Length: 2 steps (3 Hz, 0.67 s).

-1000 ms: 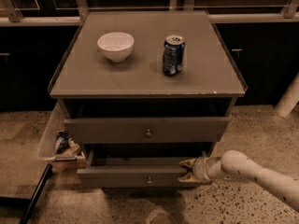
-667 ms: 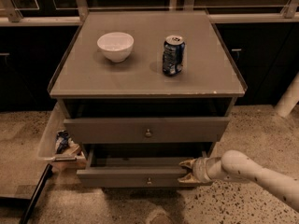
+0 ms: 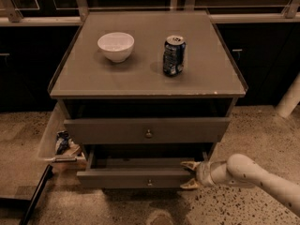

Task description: Open middle drawer

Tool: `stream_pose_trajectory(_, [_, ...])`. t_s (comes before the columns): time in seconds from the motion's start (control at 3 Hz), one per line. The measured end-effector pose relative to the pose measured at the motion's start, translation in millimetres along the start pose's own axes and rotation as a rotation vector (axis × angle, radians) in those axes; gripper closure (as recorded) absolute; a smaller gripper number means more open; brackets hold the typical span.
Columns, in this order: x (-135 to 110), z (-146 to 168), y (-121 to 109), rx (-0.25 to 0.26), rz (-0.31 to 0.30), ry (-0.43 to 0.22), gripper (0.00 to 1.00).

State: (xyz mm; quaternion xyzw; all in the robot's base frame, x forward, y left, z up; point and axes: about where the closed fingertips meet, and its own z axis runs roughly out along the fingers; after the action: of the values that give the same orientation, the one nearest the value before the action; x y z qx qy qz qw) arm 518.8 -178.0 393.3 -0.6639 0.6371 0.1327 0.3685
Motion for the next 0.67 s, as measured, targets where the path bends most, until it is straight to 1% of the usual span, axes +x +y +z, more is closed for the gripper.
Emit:
stream_pose_trajectory(0.33, [0,-9,18,-0.007,-0.013,-0.013,0.62])
stream_pose_trajectory(0.67, [-2,-20,35,-0.006,-0.027,-0.018,0.86])
